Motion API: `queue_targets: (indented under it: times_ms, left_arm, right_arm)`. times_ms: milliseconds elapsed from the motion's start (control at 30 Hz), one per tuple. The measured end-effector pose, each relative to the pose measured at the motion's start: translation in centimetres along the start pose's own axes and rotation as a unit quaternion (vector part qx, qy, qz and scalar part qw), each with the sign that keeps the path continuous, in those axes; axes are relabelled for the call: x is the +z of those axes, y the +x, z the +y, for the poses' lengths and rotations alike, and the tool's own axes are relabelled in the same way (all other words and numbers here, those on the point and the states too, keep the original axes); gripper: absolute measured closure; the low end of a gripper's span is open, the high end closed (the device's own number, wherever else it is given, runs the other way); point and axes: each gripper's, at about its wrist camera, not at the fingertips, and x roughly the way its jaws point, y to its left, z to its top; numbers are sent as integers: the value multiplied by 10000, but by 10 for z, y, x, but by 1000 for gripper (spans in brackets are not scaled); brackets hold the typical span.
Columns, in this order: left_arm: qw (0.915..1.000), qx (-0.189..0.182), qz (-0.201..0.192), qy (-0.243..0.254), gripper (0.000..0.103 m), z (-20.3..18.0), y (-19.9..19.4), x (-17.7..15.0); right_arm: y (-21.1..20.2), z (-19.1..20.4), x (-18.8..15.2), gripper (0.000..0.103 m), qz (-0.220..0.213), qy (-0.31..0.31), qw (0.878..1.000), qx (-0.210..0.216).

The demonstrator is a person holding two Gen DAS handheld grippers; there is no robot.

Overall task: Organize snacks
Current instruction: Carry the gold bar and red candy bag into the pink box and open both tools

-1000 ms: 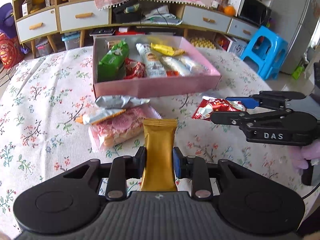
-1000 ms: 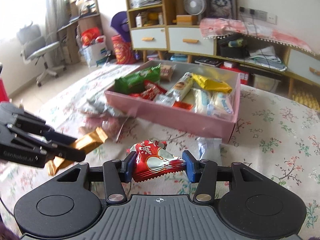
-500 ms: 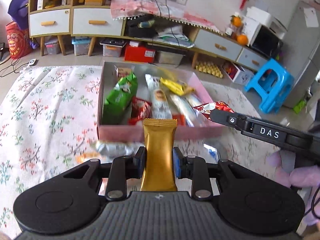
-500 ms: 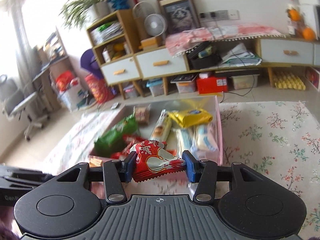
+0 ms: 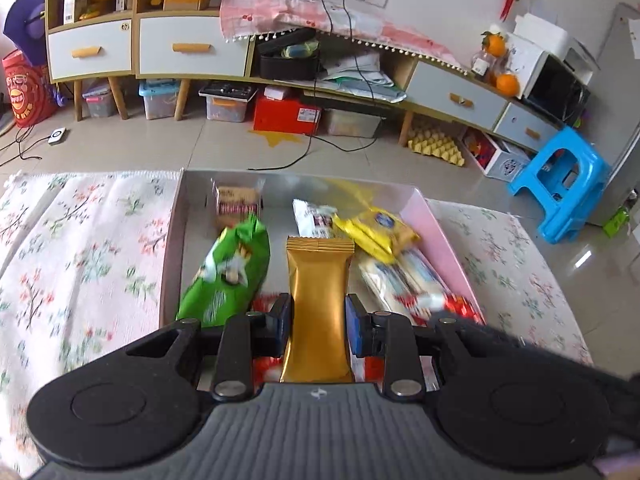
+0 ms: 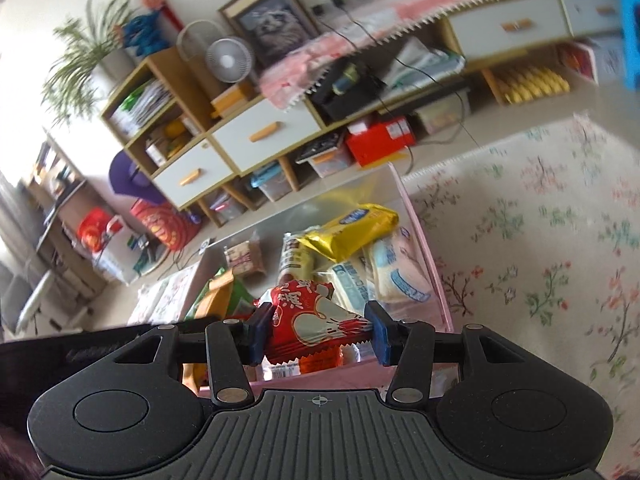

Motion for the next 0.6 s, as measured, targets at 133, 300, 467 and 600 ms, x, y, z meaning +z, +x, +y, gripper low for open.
queue_targets:
  times_ms: [133, 300, 467, 600]
  left_arm:
    - [9999, 130, 19, 31, 77, 2, 11, 4]
    - [9995, 276, -18, 147, 77, 5, 21, 9]
    - [9985, 456, -83, 294, 77, 7, 26, 9]
    - [9980, 506, -153, 339, 77, 9, 28, 10]
  right_arm:
    - [9, -5, -1, 55, 52, 193, 9998, -22]
    - [14, -4, 0, 55, 17, 235, 9997, 27]
    - [17, -5, 0, 55, 3, 215, 9998, -27]
    - [16, -9, 1, 54, -29, 254, 9997, -55]
